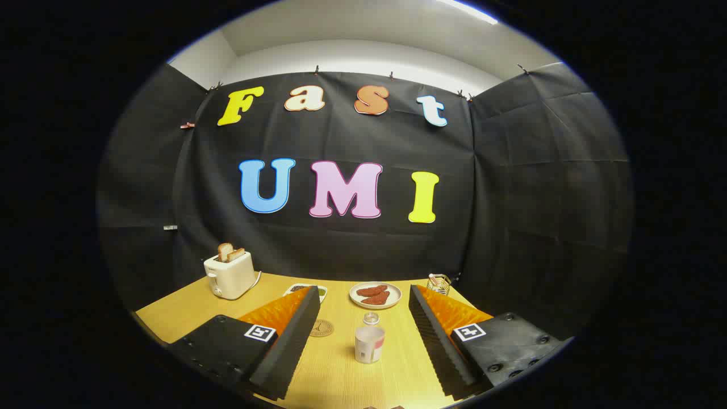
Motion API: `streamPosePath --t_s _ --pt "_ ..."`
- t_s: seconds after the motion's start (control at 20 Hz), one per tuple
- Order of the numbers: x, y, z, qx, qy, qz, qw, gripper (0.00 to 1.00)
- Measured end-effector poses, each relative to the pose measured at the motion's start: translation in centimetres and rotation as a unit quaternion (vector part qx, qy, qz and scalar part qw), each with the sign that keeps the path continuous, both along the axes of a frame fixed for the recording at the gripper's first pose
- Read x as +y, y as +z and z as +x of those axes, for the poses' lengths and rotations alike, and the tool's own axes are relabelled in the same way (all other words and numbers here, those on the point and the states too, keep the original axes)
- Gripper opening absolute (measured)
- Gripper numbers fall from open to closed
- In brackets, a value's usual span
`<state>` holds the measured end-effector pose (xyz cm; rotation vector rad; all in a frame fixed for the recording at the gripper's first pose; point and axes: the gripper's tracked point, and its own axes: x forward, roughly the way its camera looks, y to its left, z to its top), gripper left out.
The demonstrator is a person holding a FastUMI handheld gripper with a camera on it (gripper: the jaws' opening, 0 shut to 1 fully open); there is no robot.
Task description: Take the bottle from table, then pour the juice into the cup, finally place the bottle on the coaster
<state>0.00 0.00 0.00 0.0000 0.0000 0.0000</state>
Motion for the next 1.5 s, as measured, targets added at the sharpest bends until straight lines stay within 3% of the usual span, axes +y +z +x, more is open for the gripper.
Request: streamPosePath --t_s 0.65,1.1,1.5 --pt "-1.4 -1.8 1.5 0.021 0.004 0.001 1.0 0.97" --pt "-0.9 -2.3 3.0 0.009 0.03 -0.003 0.999 0.97" --pt "-1.0 -6.1 5.5 0.011 0.061 -0.008 0.998 0.97"
